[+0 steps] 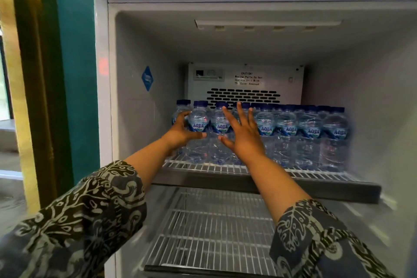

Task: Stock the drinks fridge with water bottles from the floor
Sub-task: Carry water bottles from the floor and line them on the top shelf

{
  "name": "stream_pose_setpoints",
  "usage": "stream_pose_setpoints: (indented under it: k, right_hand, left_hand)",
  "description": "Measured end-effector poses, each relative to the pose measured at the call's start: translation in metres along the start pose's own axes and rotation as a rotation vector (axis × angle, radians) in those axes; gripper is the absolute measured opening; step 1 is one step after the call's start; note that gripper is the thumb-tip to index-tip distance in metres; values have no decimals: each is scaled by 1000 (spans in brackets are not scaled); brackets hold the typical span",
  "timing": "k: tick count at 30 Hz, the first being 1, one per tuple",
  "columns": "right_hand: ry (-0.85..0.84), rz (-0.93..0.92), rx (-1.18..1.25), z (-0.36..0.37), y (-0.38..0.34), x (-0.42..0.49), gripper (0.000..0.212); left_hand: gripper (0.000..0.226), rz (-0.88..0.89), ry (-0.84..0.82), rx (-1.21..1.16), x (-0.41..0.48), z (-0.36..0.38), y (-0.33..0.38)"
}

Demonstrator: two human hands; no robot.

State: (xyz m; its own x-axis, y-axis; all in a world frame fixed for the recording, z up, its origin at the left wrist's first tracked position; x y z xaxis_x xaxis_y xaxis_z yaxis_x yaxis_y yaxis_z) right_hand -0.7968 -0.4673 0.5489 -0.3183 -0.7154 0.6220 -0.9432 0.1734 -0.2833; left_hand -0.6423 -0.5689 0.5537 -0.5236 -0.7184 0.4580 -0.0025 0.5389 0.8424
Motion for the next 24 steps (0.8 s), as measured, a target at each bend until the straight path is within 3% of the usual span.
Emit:
stream_pose_setpoints:
  k: [6,19,24]
  right_hand:
    - [-4,-1,15,1,-1,1,78]
    - [-16,3,22,1,-1,-1,78]
    - [-11,15,56,-2,-2,-1,72]
  left_hand:
    - [84,-6,-4,-24,-2,2,-3]
    - [66,-20,74,248,-6,11,0]
    - [80,12,92,424,-19,17,9]
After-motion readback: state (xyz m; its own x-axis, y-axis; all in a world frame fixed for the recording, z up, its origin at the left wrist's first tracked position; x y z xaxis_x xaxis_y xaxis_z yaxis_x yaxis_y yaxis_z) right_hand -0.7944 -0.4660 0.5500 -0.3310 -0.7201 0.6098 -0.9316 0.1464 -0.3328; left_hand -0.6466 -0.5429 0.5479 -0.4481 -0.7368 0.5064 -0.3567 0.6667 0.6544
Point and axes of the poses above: each hand's wrist, its own x-axis towards the middle knuckle, its own z-axis out of the palm, y = z × x, the point moved 2 cm from there along x, towards the middle knuckle, and after that the axes turned 6 degrees about z, right-handed, at the moved point
